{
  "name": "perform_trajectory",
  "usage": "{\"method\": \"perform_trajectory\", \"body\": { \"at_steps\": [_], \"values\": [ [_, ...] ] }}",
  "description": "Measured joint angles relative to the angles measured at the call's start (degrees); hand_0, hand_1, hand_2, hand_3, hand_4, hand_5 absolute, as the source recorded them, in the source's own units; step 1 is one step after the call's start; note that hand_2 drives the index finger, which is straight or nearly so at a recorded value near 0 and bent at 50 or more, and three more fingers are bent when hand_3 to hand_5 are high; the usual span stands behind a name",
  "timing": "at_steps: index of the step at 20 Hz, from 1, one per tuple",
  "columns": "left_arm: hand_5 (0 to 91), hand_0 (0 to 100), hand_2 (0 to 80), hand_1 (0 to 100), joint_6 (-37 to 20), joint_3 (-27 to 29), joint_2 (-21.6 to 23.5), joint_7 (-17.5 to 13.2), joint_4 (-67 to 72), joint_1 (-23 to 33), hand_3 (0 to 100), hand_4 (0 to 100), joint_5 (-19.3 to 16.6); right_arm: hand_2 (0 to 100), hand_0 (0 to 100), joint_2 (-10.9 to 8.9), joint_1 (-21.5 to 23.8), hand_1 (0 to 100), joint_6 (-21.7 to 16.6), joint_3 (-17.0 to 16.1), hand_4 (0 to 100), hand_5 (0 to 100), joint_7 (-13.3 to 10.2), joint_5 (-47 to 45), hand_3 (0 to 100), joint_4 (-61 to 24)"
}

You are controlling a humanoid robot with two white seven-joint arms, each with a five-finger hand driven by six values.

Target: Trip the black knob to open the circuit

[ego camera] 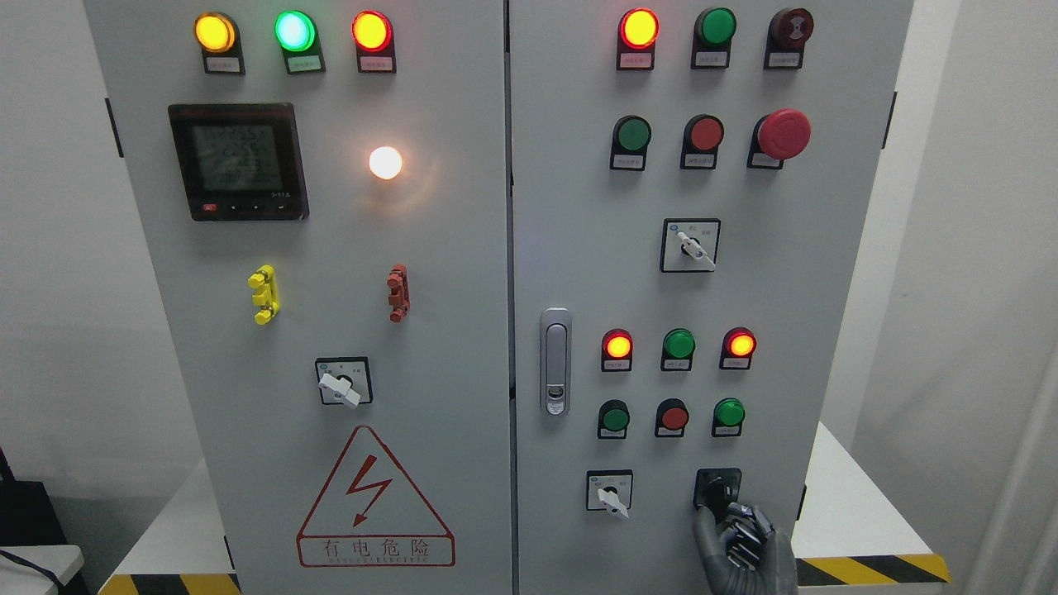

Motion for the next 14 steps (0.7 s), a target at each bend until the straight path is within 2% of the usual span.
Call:
{"method": "perform_trajectory", "body": {
  "at_steps": [14],
  "values": [
    [0.0,12,0.0,39,0.0,0.0,0.0,0.0,0.0,0.0,0,0,0.0,63,64,0.21,-0.3,80,0.0,0.2,96,98,0.6,-0.8,95,0.0]
  ]
}}
